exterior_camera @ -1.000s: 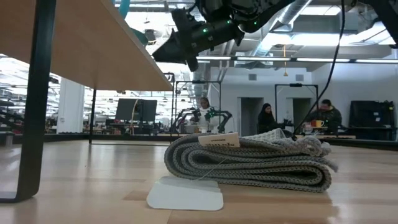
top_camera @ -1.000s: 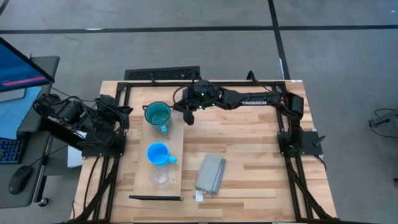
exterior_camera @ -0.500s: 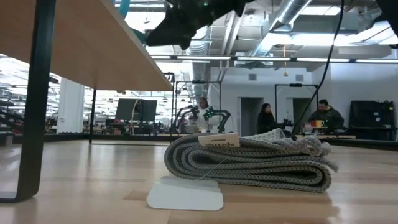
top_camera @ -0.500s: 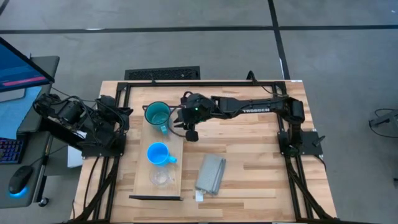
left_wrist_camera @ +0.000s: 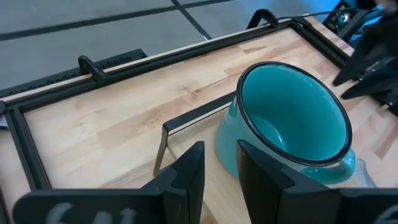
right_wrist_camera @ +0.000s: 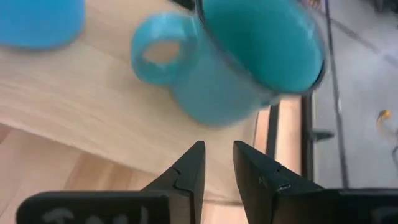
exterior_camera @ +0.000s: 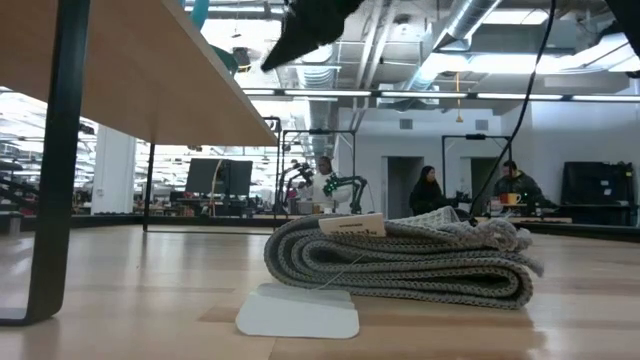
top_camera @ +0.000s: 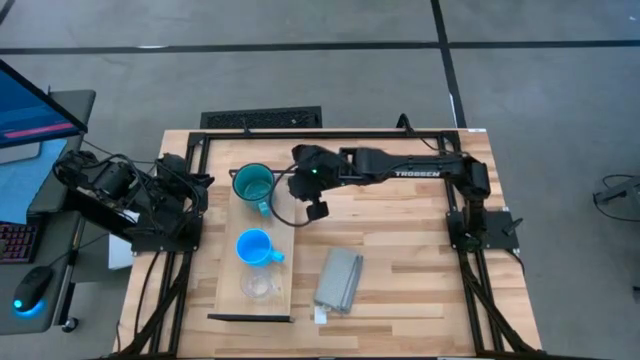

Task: Stack small to large cups/mugs on shelf
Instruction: Put the blue mug on the shelf

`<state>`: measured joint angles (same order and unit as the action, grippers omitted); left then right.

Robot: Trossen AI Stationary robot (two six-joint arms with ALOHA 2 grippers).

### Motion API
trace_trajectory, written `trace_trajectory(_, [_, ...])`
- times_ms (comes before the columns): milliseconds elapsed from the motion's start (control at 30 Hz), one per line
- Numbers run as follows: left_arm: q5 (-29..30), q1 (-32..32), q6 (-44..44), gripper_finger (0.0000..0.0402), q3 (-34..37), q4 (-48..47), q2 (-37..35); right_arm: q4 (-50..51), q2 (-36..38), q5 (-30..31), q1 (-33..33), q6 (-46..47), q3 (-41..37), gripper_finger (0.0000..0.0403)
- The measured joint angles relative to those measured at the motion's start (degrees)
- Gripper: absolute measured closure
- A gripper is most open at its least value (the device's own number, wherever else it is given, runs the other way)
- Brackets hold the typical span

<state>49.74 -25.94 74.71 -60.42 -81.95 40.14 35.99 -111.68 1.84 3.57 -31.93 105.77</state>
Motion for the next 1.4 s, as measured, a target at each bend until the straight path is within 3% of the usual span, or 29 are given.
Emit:
trace_trajectory(567, [-1.78, -0.01, -0.17, 0.0319, 0.0, 0.02, 0.0, -3.07, -0.02, 0.18, -0.96, -20.66, 3.78, 0.0296])
trace_trajectory(900, [-2.97, 0.01, -0.17, 0.0319, 0.0, 0.02, -0.01, -7.37, -0.09, 0.39, -0.93, -25.01, 3.78, 0.0296])
trace_trajectory(1233, [-2.95, 0.01, -0.12, 0.0319, 0.0, 0.22, 0.0, -8.32, -3.93, 7.92, -1.63, -31.51, 3.78, 0.0296])
trace_trajectory(1400, [-2.95, -0.01, -0.14, 0.0319, 0.0, 0.67, -0.02, -8.84, -3.93, 7.3, -2.18, -32.2, 3.78, 0.0296])
